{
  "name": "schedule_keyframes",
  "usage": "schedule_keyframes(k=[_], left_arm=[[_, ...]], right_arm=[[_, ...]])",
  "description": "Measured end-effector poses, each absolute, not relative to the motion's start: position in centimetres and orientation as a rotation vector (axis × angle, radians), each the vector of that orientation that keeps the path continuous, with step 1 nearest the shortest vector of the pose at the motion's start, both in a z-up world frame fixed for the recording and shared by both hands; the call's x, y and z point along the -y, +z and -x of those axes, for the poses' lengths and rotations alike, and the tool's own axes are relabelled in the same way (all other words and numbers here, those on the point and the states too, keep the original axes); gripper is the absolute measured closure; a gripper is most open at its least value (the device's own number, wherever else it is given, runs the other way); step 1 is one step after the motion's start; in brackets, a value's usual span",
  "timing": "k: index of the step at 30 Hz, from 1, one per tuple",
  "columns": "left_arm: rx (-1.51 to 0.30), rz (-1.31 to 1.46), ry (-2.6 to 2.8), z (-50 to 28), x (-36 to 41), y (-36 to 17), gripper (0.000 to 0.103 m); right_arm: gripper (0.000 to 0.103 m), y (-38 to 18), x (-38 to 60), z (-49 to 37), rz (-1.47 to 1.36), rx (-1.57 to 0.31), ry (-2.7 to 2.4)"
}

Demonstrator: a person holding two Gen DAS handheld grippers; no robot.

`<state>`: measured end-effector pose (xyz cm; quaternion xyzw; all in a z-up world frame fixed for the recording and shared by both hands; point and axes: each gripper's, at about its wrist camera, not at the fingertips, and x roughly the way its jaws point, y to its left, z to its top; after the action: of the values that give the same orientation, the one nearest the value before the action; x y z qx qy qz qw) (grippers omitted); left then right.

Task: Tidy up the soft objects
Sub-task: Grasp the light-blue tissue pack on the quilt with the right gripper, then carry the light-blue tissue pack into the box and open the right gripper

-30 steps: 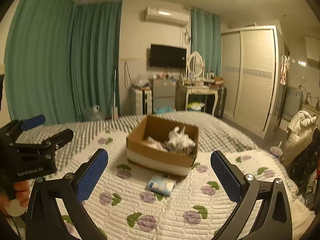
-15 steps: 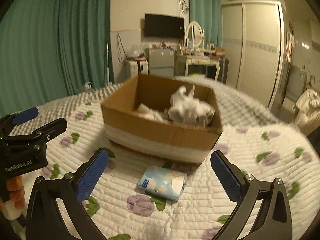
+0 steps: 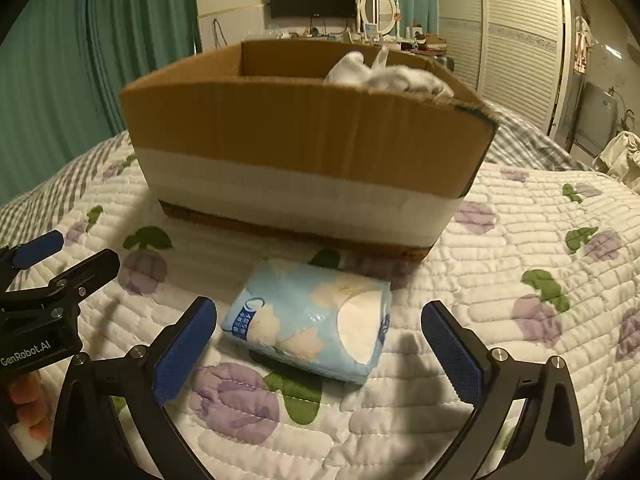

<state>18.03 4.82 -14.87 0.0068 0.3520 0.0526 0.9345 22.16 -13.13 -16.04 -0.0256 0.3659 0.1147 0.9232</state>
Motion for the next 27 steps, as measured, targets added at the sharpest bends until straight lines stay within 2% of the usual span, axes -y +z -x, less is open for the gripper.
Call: schedule_keyframes(k=[5,18,27], left_arm=[[-0.736,-0.025,0.108,-18.2,-4.5,-15.5,0.006],[-0.716,-0.032,0.100,-16.5,-3.7,-14.7,0.006],[-0.615,0.013,0.086,-11.3,-3.3,-9.5,0.006]], right_arm=[[0.020,-16.4,13.0,-22.2,0.061,-0.762,0.254],[0.022,-14.7,13.7,-20.2,0.050,-0.706,0.243],[0.022,-10.1,14.9,-15.4,0.008,-0.671,0.231]])
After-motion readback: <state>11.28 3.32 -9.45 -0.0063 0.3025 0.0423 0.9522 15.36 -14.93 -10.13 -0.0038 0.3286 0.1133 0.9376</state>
